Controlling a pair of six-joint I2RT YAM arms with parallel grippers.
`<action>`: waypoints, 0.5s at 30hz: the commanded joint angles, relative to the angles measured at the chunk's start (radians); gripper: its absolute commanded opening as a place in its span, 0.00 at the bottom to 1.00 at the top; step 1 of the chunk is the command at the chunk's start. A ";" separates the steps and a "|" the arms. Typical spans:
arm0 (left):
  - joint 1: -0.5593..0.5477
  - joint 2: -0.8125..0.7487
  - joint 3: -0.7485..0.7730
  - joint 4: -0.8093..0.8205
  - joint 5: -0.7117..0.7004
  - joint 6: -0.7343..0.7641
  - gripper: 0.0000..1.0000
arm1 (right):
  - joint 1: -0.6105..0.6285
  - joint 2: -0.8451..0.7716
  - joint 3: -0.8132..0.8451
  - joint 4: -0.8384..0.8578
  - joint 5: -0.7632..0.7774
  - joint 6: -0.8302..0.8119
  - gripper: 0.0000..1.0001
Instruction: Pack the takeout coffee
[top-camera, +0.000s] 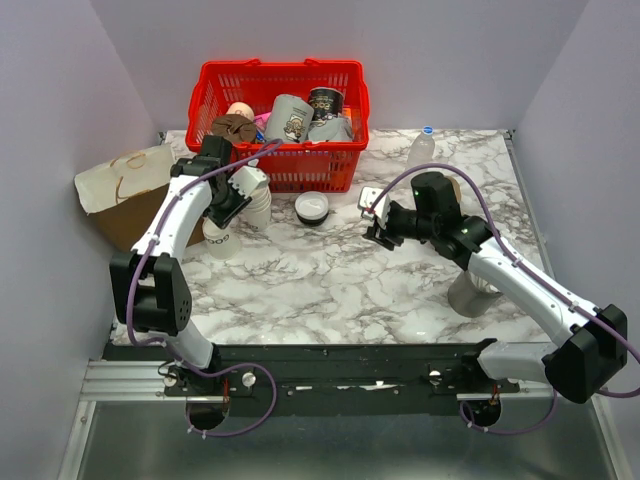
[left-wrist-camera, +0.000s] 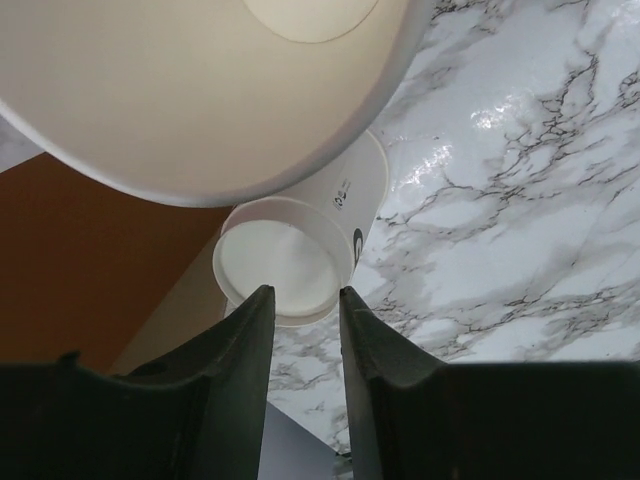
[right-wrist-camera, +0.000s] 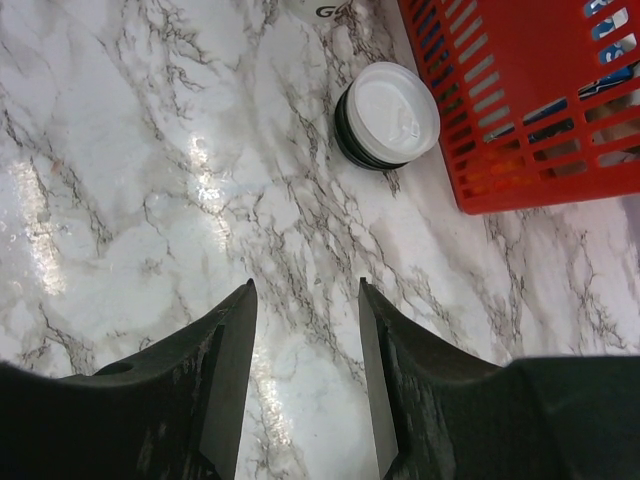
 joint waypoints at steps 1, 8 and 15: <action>0.005 0.027 0.007 -0.025 0.032 0.004 0.38 | -0.011 -0.002 0.013 -0.022 0.022 0.001 0.54; 0.005 0.033 -0.044 0.004 0.031 -0.010 0.36 | -0.016 0.007 0.024 -0.023 0.017 0.001 0.54; 0.005 0.051 -0.055 0.015 0.020 -0.019 0.28 | -0.016 -0.001 0.012 -0.023 0.019 0.001 0.54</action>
